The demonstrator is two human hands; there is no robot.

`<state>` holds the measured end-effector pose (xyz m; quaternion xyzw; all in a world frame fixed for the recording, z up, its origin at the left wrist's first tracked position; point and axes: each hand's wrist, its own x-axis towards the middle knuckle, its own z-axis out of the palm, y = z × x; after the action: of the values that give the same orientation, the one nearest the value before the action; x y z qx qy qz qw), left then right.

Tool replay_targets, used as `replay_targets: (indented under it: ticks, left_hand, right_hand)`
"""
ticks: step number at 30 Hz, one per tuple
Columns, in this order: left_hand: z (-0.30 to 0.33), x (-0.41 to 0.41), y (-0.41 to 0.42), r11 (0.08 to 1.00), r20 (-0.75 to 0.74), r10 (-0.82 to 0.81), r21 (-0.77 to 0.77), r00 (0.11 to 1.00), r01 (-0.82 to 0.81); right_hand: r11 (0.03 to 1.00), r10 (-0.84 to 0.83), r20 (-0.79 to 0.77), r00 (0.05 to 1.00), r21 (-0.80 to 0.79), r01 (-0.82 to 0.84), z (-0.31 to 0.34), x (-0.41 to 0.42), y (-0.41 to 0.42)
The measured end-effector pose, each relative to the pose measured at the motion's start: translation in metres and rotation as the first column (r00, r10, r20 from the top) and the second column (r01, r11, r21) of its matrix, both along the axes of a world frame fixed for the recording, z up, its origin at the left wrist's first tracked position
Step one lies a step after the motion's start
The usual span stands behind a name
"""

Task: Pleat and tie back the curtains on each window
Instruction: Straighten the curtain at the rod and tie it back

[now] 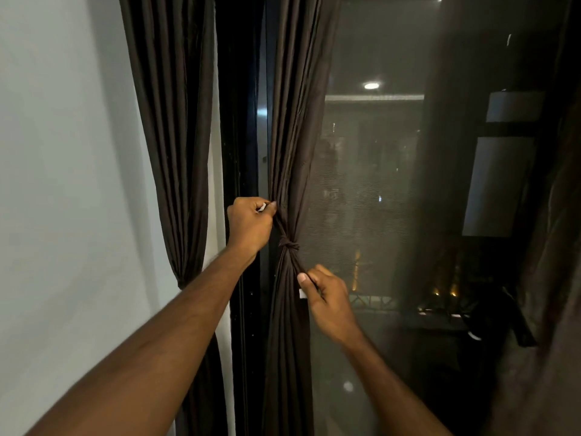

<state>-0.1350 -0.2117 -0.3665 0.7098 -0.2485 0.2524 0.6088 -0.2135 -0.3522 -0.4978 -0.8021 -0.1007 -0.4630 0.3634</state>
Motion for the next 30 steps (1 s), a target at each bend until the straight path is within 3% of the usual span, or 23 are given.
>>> replay_targets:
  ticks: [4, 10, 18, 30]
  left_hand:
    - [-0.003, -0.001, 0.005, 0.999, 0.044, -0.009, 0.043, 0.999, 0.007]
    - [-0.016, -0.011, 0.015, 0.992, 0.245, -0.038, 0.125, 0.969, 0.007]
    - [-0.042, -0.039, -0.008, 0.987, 0.406, -0.055, 0.158, 0.912, -0.011]
    - [-0.016, -0.088, -0.135, 0.970, 0.447, -0.137, 0.240, 0.884, 0.029]
  right_hand:
    - [0.994, -0.093, -0.052, 0.994, -0.068, 0.090, -0.001, 0.006, -0.008]
    - [0.958, -0.215, -0.135, 0.967, -0.222, 0.182, 0.013, 0.006, -0.029]
    - [0.941, -0.285, -0.268, 0.920, -0.264, 0.214, 0.038, -0.014, -0.063]
    - [0.881, -0.439, -0.245, 0.865, -0.307, 0.360, 0.083, -0.113, -0.177]
